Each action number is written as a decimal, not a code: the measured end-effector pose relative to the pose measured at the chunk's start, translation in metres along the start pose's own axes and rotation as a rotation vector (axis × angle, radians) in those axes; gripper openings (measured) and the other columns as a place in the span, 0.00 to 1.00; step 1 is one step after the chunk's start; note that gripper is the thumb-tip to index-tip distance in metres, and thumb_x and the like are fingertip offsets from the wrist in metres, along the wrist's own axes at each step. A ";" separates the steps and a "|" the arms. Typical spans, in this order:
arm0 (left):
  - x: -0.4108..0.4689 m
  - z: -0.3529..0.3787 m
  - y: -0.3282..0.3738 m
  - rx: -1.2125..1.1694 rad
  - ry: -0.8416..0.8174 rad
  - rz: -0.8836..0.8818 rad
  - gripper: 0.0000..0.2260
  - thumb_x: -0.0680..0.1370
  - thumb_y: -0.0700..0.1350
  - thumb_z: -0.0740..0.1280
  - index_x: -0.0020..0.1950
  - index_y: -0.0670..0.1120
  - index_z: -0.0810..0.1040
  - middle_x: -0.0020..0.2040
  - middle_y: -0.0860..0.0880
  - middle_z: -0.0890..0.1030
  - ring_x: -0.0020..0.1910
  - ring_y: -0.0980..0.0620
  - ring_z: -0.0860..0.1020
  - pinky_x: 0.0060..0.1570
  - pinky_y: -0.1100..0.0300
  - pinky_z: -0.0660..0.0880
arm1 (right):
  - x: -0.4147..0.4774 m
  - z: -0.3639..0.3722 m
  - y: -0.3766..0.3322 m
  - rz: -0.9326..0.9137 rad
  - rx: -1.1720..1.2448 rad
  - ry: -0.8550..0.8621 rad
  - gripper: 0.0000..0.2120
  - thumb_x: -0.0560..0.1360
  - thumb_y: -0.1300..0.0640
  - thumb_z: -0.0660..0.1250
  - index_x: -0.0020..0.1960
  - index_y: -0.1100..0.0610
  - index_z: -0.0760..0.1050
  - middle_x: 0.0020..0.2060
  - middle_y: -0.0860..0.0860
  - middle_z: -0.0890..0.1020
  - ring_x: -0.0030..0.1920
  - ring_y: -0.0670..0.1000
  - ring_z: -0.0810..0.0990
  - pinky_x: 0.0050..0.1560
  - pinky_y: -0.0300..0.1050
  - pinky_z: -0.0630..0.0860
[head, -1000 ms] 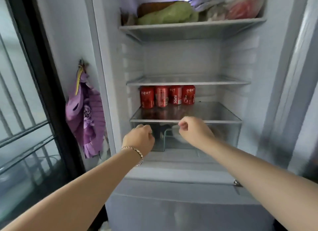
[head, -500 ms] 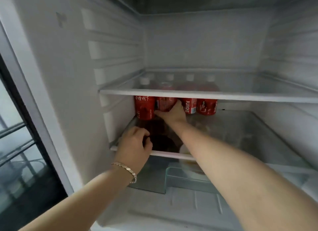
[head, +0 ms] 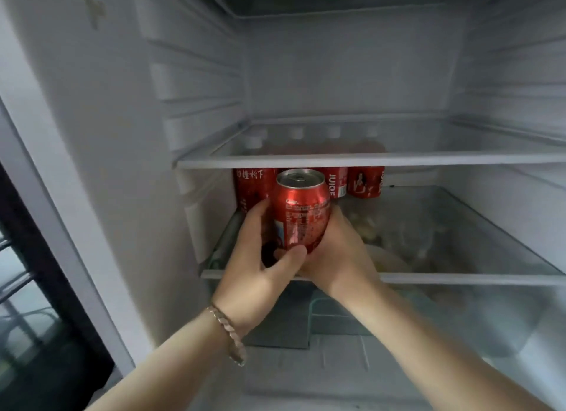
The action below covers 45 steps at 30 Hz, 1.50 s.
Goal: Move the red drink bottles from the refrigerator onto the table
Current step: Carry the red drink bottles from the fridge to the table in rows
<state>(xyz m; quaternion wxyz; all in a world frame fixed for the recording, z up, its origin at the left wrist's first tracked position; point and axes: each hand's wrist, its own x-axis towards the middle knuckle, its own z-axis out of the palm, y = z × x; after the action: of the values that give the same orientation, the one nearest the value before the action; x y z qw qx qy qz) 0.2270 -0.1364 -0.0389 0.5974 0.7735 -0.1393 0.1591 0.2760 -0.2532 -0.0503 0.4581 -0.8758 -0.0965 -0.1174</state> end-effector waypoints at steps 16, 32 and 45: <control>0.050 0.007 0.024 -0.108 0.181 -0.241 0.17 0.67 0.48 0.75 0.52 0.53 0.73 0.45 0.54 0.79 0.44 0.56 0.78 0.48 0.57 0.74 | 0.058 -0.071 0.020 0.207 0.340 -0.280 0.18 0.72 0.51 0.70 0.60 0.52 0.74 0.54 0.49 0.81 0.54 0.50 0.80 0.57 0.45 0.75; 0.034 0.002 0.035 -0.092 0.206 -0.245 0.15 0.67 0.48 0.75 0.44 0.57 0.70 0.44 0.54 0.78 0.42 0.54 0.78 0.49 0.53 0.74 | 0.128 -0.060 0.066 0.379 0.300 0.306 0.41 0.62 0.53 0.79 0.68 0.59 0.62 0.65 0.58 0.68 0.63 0.54 0.70 0.64 0.49 0.70; -0.019 -0.005 0.039 -0.191 -0.101 -0.341 0.27 0.53 0.49 0.78 0.50 0.47 0.78 0.37 0.48 0.85 0.35 0.50 0.84 0.36 0.58 0.78 | -0.013 -0.060 0.019 0.152 0.216 0.045 0.28 0.57 0.50 0.79 0.55 0.48 0.75 0.43 0.42 0.81 0.45 0.44 0.81 0.46 0.40 0.77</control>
<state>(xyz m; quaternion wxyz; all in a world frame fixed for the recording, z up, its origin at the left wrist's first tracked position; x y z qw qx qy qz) 0.1932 -0.1411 -0.0116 0.6785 0.7329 -0.0506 0.0030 0.2617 -0.3142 -0.0364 0.5592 -0.8234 -0.0318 -0.0907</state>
